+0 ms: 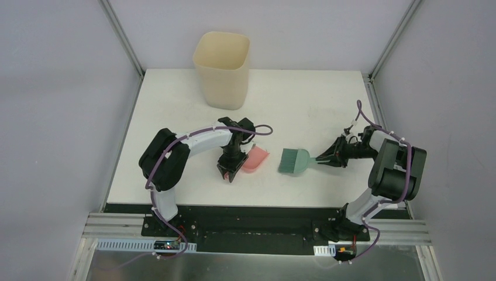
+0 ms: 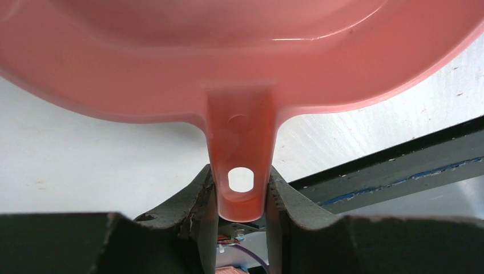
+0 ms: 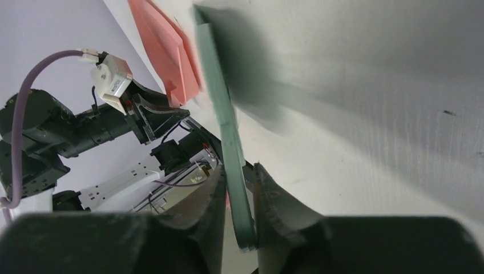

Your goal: Sweep away the paper scraps from the table

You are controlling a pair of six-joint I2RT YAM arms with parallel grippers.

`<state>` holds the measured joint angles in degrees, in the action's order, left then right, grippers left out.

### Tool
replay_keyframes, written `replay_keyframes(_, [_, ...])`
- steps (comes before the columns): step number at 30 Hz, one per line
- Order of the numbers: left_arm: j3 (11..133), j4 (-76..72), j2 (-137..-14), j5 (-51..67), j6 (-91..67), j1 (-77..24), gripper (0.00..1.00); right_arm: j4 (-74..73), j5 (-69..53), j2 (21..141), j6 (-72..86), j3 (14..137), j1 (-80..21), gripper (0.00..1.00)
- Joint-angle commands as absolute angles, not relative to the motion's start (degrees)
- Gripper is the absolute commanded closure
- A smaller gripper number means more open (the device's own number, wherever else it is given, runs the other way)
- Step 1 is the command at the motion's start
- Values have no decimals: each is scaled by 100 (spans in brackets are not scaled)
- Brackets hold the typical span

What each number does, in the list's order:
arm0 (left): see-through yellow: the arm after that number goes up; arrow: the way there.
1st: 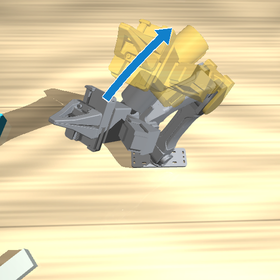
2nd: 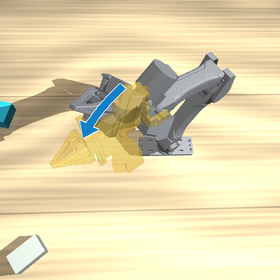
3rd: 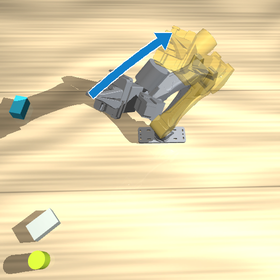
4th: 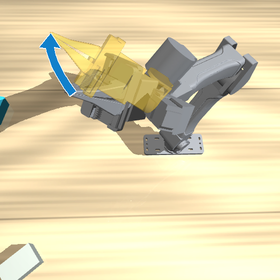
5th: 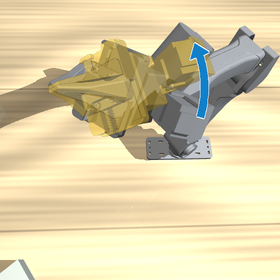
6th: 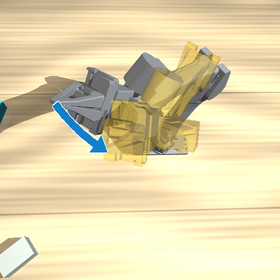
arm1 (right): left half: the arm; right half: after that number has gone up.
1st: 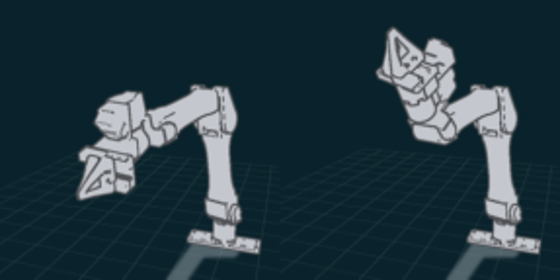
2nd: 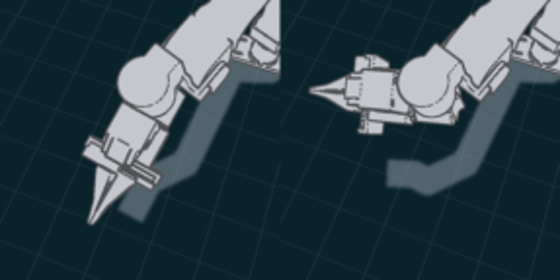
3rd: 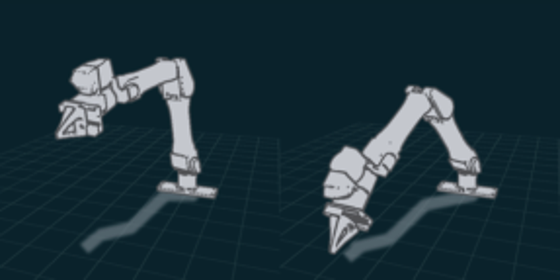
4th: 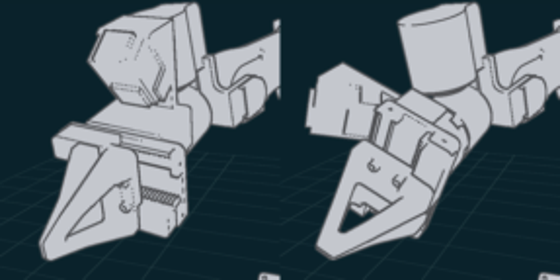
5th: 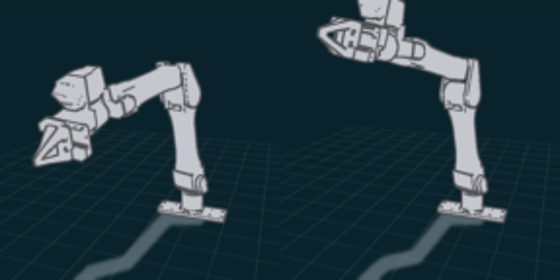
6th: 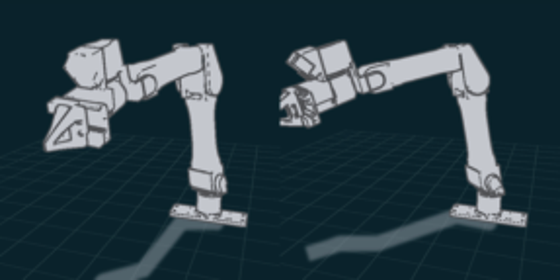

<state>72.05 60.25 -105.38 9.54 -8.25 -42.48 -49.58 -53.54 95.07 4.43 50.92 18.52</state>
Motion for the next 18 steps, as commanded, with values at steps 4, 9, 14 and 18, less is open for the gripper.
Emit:
replay_keyframes(4, [7261, 5886, -10462, 983, -825, -4405, 67, -4790, -5169, 9524, 455, 5097, 1837, 53])
replay_keyframes(9, [7267, 6075, -10164, 877, -865, -4433, 65, -4941, -4917, 9220, 453, 5269, 1875, 25])
replay_keyframes(14, [7449, 6565, -9642, 844, -840, -4470, 59, -5396, -4527, 8787, 414, 5625, 2112, 1])
replay_keyframes(18, [7637, 6895, -9047, 633, -807, -4472, 57, -5422, -4192, 8269, 488, 5774, 2320, 0])
